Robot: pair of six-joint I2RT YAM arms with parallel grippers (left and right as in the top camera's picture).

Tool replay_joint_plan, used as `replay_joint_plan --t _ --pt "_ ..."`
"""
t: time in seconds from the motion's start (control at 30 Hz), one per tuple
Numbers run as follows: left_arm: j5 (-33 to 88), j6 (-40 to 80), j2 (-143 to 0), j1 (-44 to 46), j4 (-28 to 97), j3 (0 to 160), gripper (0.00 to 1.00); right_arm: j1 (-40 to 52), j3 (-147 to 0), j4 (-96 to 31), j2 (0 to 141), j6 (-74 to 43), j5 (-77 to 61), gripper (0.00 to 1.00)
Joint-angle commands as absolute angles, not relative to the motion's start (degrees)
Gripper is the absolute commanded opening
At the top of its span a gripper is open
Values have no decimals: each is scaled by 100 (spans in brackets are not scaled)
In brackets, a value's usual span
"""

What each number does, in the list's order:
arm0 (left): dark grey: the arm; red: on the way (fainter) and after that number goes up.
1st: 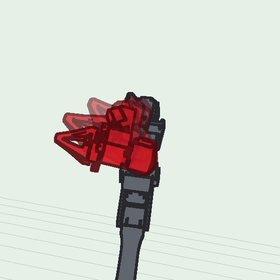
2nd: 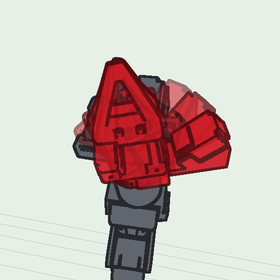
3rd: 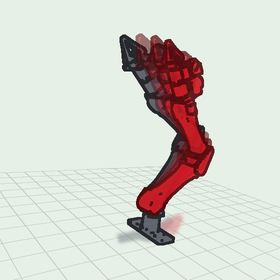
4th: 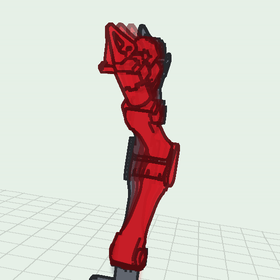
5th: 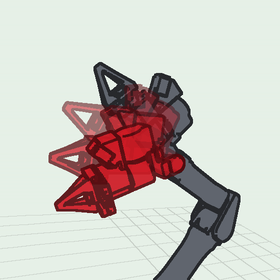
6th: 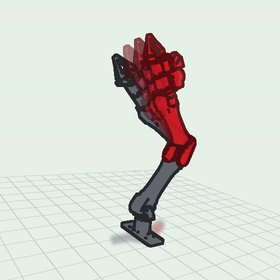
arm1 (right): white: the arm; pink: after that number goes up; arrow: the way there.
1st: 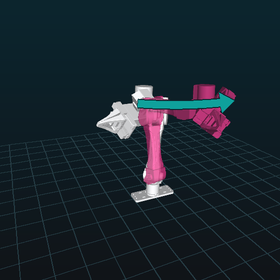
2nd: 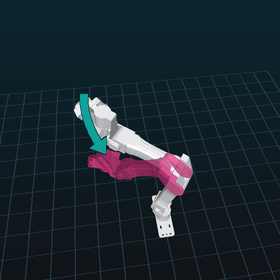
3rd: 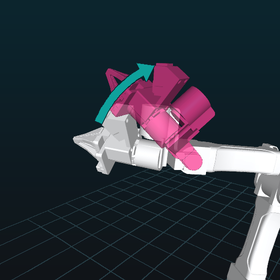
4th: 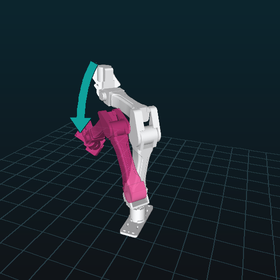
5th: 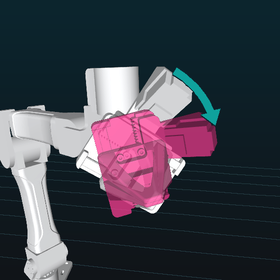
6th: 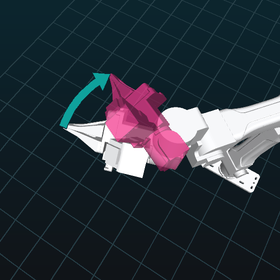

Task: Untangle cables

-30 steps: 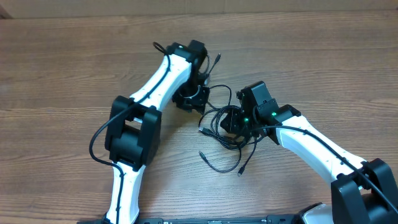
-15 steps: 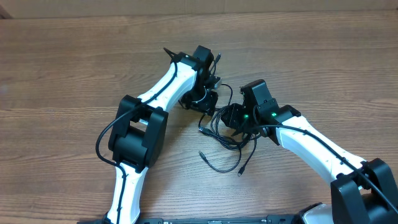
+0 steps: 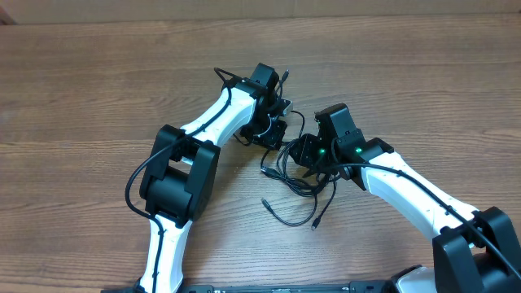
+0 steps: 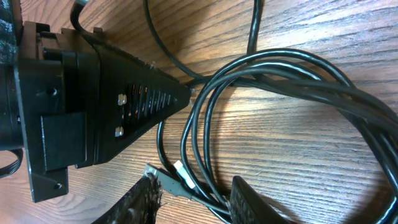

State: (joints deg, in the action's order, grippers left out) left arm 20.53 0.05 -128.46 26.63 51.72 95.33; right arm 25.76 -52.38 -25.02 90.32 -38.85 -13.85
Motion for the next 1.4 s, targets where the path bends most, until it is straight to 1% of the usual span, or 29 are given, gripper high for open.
replay_joint_plan --t 0.0,0.03,0.07,0.2,0.33,0.53,0.67,0.8,1.07,1.23,1.37 --pt "1957 23 -13002 2707 5196 9299 15 2576 -5170 -2506 9015 -3905 -1149 36" --pt "1957 23 -13002 2707 5196 9299 11 2576 -5170 -2532 9015 -3905 -1114 36" --pt "1959 23 -13002 2707 5196 9299 4 2576 -5170 -2565 9015 -3905 -1109 36" --pt "2154 16 -12995 2707 5319 9330 4 2576 -5170 -2692 9015 -3907 -1109 38" --pt "2217 -25 -12923 2696 5793 9583 4 2576 -5170 -2792 9015 -4075 -1120 46" --pt "2296 -32 -12682 2703 6184 9994 4 2576 -5170 -2733 9017 -4073 -1227 56" --pt "2941 -414 -12444 2703 6366 10219 4 2576 -5170 -2714 9028 -4071 -1391 60" --pt "3553 -624 -12182 2698 6388 10243 4 2576 -5170 -2622 9076 -4069 -1564 62" --pt "4058 -738 -11878 2694 6659 10243 4 2576 -5170 -2517 9170 -4066 -1542 62" --pt "3868 -768 -11740 2692 6777 10245 4 2576 -5170 -2541 9430 -4066 -1234 61" --pt "3039 -720 -11727 2692 6997 10250 4 2567 -5170 -2689 9529 -4066 -869 57"
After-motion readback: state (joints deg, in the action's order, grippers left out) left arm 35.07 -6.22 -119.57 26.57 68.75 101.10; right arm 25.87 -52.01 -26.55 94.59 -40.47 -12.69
